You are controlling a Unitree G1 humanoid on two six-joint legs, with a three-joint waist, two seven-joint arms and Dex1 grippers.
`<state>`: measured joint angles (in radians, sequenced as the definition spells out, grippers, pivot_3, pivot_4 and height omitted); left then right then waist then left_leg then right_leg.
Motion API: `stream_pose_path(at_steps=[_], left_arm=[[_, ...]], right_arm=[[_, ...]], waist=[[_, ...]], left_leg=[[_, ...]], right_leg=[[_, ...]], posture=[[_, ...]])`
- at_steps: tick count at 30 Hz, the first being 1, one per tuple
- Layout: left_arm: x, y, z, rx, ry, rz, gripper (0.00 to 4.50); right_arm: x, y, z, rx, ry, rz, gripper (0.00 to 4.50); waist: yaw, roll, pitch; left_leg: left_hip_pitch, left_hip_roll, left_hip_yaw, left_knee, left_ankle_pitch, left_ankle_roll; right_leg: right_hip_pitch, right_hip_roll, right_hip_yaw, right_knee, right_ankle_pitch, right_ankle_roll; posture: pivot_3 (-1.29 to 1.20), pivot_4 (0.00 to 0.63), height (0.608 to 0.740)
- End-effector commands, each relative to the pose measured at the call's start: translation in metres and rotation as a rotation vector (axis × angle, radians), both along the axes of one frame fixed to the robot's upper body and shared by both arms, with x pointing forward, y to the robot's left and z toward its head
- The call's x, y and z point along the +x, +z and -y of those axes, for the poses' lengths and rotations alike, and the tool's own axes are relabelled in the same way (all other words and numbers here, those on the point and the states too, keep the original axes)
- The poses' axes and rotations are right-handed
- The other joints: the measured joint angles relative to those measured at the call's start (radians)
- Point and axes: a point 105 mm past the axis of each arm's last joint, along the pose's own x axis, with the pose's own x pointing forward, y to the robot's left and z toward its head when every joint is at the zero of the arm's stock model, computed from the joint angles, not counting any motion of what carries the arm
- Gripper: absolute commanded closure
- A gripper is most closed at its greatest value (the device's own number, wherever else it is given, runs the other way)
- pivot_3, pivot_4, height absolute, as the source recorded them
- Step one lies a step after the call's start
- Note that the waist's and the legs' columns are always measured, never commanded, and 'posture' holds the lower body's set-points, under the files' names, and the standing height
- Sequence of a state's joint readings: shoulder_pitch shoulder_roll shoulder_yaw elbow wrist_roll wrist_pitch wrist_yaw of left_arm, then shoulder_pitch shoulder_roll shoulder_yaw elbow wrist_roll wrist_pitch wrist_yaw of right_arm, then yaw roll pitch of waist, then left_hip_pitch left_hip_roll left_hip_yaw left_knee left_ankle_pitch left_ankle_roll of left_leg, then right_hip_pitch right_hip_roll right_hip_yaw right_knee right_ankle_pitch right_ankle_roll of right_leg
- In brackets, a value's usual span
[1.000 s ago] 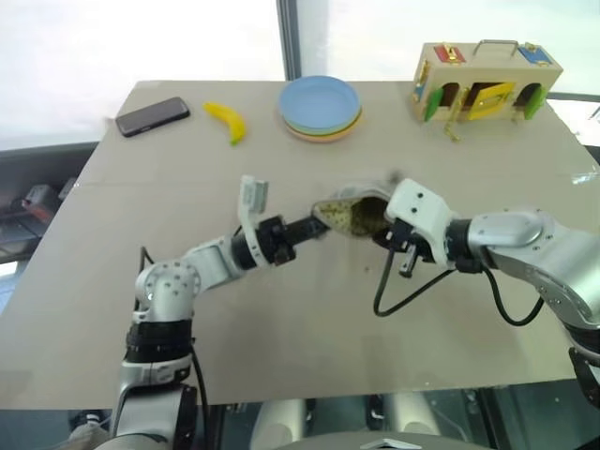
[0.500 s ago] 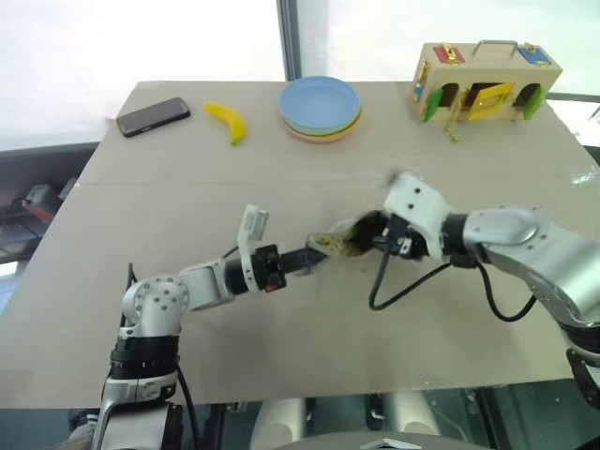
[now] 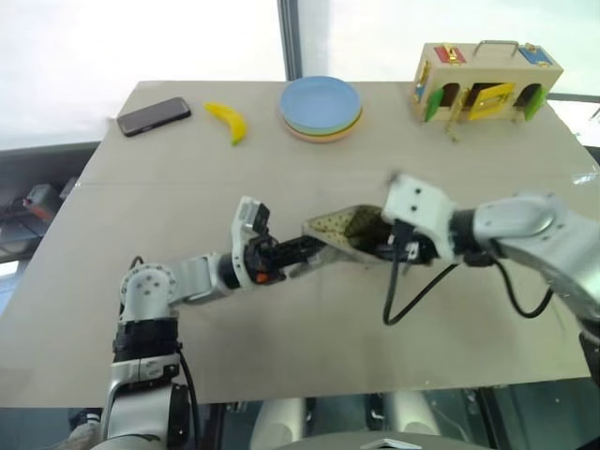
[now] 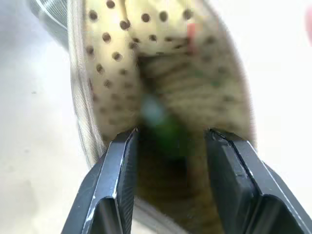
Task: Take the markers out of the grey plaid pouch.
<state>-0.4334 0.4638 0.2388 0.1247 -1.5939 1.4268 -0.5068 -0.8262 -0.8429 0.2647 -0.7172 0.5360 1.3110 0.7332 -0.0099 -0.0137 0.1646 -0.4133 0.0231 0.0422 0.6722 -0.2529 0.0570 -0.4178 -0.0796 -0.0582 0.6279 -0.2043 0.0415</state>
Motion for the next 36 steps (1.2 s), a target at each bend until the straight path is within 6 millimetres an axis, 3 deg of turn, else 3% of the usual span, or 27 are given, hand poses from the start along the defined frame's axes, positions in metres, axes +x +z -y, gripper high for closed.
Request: stream_pose_path(at_steps=[1,4,7,14,21,24,26,32,36], left_arm=[[0.009,-0.014,-0.005,0.08,0.101,0.002,4.5],[0.014,-0.046,-0.005,0.255,0.179,0.038,4.5],[0.01,-0.055,-0.005,0.296,0.186,0.089,4.5],[0.006,-0.059,-0.01,0.323,0.198,0.143,4.5],[0.004,-0.054,-0.009,0.321,0.188,0.186,4.5],[0.006,-0.052,-0.009,0.343,0.197,0.251,4.5],[0.01,-0.051,-0.01,0.377,0.221,0.323,4.5],[0.028,-0.053,-0.015,0.51,0.306,0.543,4.5],[0.034,-0.056,-0.013,0.598,0.322,0.698,4.5]], right_arm=[[-0.001,-0.002,0.001,-0.032,0.0,0.011,2.31],[0.011,-0.028,-0.005,-0.084,-0.004,0.025,2.31],[0.011,-0.047,-0.013,-0.107,0.036,0.009,2.31],[0.01,-0.057,-0.025,-0.131,0.111,0.02,2.31],[0.029,-0.093,-0.016,-0.271,0.115,0.035,2.31],[0.034,-0.106,-0.009,-0.323,0.098,0.022,3.22],[0.035,-0.096,-0.008,-0.305,0.08,0.04,3.54],[0.03,-0.048,-0.003,-0.19,0.036,0.12,3.6],[0.026,-0.03,0.004,-0.172,0.019,0.163,3.6]], waist=[[0.0,0.0,0.0],[-0.003,0.0,0.0],[-0.002,0.0,0.0],[-0.003,0.0,-0.001],[-0.004,0.0,-0.001],[-0.004,-0.001,-0.002],[-0.004,-0.004,-0.004],[0.002,-0.003,-0.004],[0.006,-0.003,-0.003]], left_leg=[[0.0,0.0,0.0,0.0,0.0,0.0],[0.001,-0.001,0.002,-0.001,0.0,0.0],[0.0,-0.001,0.004,-0.001,0.003,-0.004],[0.0,0.0,0.003,-0.001,0.002,-0.004],[0.001,0.0,0.004,-0.001,0.001,-0.001],[0.001,0.001,0.004,-0.001,0.001,-0.001],[0.003,0.002,0.003,-0.001,0.001,-0.001],[0.002,0.002,0.003,-0.001,0.001,-0.002],[0.0,0.001,0.003,-0.001,0.001,-0.002]], right_leg=[[0.0,0.0,0.0,0.0,0.0,0.0],[0.0,0.0,0.001,0.0,0.0,0.0],[-0.001,0.0,0.002,-0.001,0.0,0.0],[-0.001,0.0,0.002,-0.001,0.0,0.0],[-0.001,0.0,0.002,-0.001,0.0,0.0],[-0.001,0.001,0.002,0.0,0.0,0.0],[0.0,0.001,0.001,0.0,0.0,0.0],[0.0,0.0,0.001,0.0,-0.002,-0.005],[-0.002,-0.001,0.001,-0.001,-0.002,-0.006]], posture=[[0.0,0.15,0.74],[0.0,0.15,0.74],[0.0,0.15,0.74],[0.0,0.15,0.74],[0.0,0.15,0.74],[0.0,0.15,0.74],[0.0,0.15,0.74],[0.0,0.15,0.74],[0.0,0.15,0.74]])
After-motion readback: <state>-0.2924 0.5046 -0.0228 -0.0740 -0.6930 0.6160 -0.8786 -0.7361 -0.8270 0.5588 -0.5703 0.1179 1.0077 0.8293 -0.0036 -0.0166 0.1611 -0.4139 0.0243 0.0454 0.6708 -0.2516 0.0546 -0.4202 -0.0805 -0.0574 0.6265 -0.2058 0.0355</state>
